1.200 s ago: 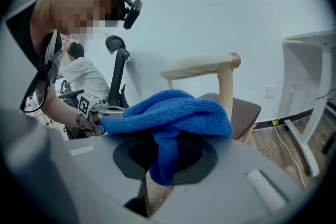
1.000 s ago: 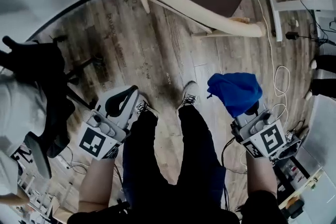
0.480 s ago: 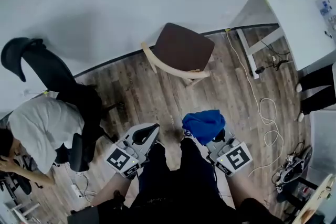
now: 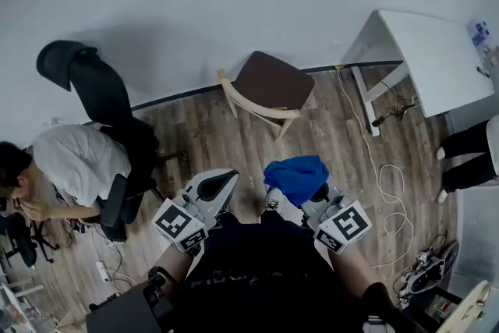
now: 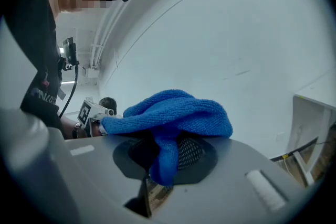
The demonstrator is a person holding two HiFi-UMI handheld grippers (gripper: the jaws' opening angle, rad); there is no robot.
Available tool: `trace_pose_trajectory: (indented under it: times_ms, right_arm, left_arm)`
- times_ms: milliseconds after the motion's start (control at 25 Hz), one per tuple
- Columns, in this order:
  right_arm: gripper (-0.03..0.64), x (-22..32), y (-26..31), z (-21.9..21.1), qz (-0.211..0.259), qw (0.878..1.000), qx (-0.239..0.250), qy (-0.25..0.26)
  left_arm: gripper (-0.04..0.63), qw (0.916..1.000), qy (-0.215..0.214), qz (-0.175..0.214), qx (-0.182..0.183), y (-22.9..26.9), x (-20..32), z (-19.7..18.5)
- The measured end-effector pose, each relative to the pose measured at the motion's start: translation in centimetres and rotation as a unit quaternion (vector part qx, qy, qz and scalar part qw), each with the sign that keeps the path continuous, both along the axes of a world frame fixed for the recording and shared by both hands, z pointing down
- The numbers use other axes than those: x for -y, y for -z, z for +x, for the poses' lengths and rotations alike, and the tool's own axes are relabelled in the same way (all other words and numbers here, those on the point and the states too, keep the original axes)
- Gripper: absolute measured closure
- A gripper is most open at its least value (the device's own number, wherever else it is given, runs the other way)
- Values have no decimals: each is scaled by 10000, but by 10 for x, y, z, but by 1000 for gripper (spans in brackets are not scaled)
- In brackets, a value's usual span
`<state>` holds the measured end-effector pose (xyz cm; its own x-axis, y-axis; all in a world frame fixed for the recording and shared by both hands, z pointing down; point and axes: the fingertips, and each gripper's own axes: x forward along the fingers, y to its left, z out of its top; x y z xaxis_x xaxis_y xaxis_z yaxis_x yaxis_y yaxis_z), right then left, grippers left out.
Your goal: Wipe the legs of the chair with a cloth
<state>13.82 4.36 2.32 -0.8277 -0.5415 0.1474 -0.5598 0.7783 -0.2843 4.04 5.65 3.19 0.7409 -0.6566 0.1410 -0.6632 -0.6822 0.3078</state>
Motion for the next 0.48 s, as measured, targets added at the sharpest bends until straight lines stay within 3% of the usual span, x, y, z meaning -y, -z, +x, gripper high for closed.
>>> trace_pose_trajectory:
  times_ms: [200, 480]
  right_arm:
    - [554, -22, 5, 1, 11, 10000, -24, 76]
    - [554, -62, 16, -21, -124, 9992, 212, -324]
  left_arm:
    - [598, 9998, 130, 35, -137, 8, -23, -2]
    - [598, 9994, -287, -6, -182, 16, -59, -22]
